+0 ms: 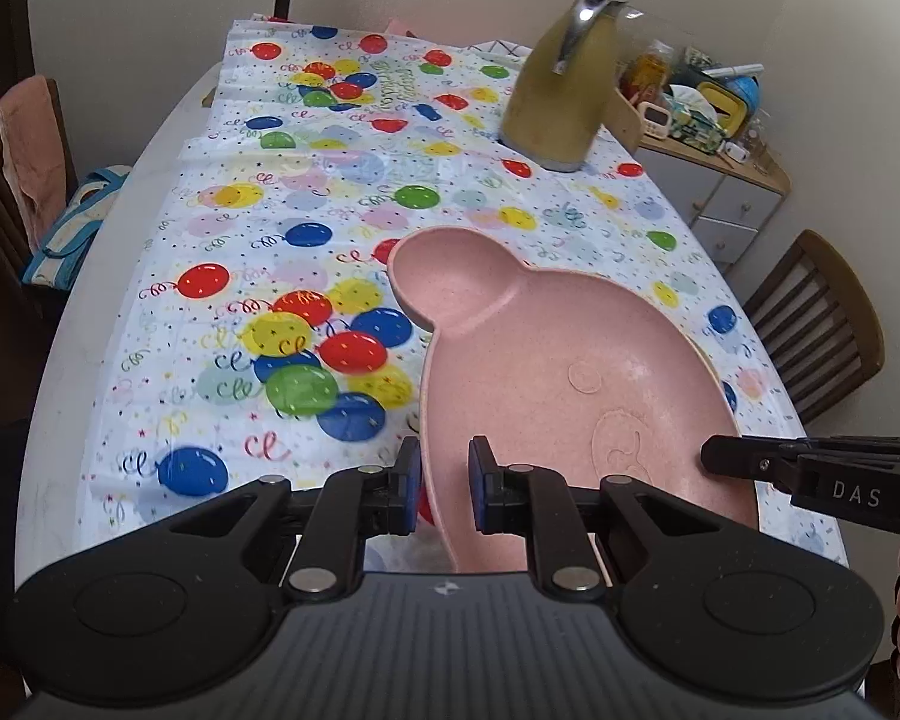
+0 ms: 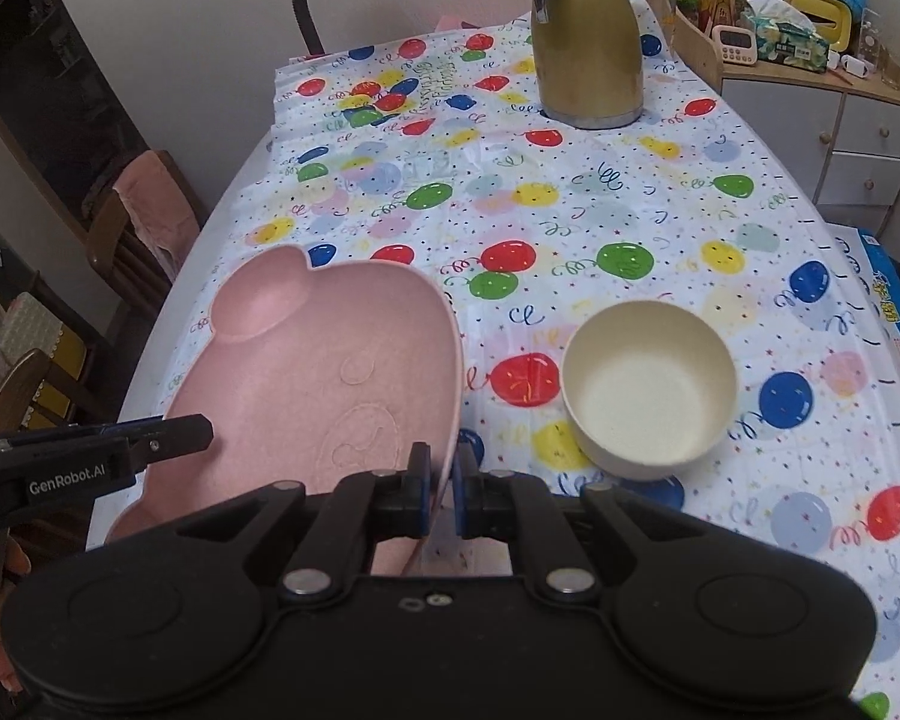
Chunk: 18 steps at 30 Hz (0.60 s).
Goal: Organize plates and bowls
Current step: 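Carry the pink bear plate with both grippers and lower it onto the white plates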
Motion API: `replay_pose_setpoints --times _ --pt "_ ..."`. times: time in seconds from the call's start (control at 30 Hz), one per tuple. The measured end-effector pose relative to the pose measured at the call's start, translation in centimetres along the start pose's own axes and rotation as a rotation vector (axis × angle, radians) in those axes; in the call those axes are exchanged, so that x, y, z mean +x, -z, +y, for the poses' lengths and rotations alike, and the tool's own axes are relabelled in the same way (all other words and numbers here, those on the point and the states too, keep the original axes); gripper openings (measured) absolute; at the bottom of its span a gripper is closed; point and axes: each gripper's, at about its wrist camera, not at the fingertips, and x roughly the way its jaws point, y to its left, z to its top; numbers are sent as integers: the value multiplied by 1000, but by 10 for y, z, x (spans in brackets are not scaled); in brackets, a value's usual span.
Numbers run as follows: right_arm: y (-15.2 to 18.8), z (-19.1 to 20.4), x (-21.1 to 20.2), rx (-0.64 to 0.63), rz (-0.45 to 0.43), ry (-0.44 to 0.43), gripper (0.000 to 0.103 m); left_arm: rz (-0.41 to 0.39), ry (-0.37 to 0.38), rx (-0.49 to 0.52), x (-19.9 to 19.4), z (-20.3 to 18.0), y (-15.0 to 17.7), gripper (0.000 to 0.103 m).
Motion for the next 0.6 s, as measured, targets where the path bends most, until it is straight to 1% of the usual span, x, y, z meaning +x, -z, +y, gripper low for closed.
replay_pose_setpoints --times 0.27,0.6 --pt "34 -23 -57 -16 -13 -23 6 -7 1 14 -38 -51 38 16" --pt "85 -75 -127 -5 -31 -34 6 6 11 53 -63 -134 89 16"
